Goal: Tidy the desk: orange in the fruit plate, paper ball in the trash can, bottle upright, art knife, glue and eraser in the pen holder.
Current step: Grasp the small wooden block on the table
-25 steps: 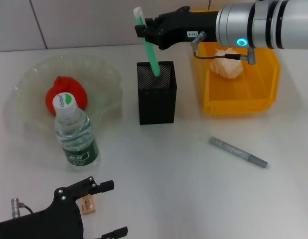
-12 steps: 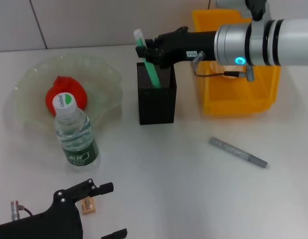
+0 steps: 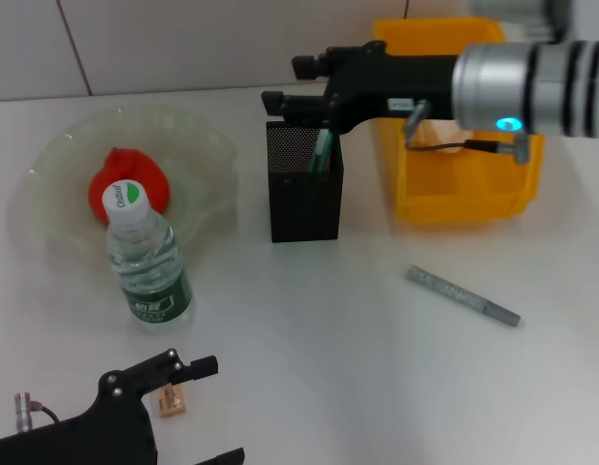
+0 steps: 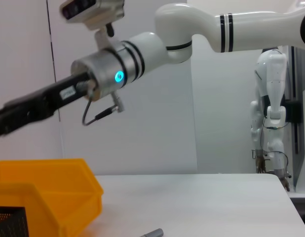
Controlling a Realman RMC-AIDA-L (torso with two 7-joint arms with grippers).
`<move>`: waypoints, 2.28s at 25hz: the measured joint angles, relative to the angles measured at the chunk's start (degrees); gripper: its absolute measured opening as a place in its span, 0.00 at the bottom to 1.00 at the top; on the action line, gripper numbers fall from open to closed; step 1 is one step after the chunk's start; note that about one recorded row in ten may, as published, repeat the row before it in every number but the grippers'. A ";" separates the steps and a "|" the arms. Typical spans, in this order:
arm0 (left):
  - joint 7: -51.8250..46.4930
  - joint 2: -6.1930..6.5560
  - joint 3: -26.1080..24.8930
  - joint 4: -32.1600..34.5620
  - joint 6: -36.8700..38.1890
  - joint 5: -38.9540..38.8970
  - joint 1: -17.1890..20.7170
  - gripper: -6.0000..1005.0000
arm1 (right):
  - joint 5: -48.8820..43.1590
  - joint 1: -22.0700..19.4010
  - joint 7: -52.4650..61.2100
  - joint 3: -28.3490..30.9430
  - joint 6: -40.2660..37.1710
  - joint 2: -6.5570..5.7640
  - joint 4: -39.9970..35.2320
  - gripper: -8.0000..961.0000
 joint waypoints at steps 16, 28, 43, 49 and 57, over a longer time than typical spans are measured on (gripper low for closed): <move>-15.43 0.33 -6.63 2.79 3.65 0.19 -0.45 0.81 | 13.24 -14.38 -24.49 21.64 -39.32 -0.43 8.54 0.83; -33.54 -0.64 2.35 30.32 -8.71 14.44 5.32 0.81 | -0.33 -14.95 -40.11 32.86 -45.14 -0.94 24.82 0.83; -57.74 -0.58 13.62 53.01 -15.38 38.28 2.67 0.81 | -3.49 -15.46 -41.11 33.02 -45.10 -0.78 25.73 0.83; -67.77 -0.72 19.93 54.96 -15.41 49.35 -2.00 0.81 | -3.50 -15.39 -41.25 33.34 -44.99 -0.84 27.83 0.83; -69.83 -0.72 20.71 52.46 -15.18 52.99 -4.63 0.81 | -3.50 -15.47 -41.83 33.61 -44.89 -0.82 28.77 0.82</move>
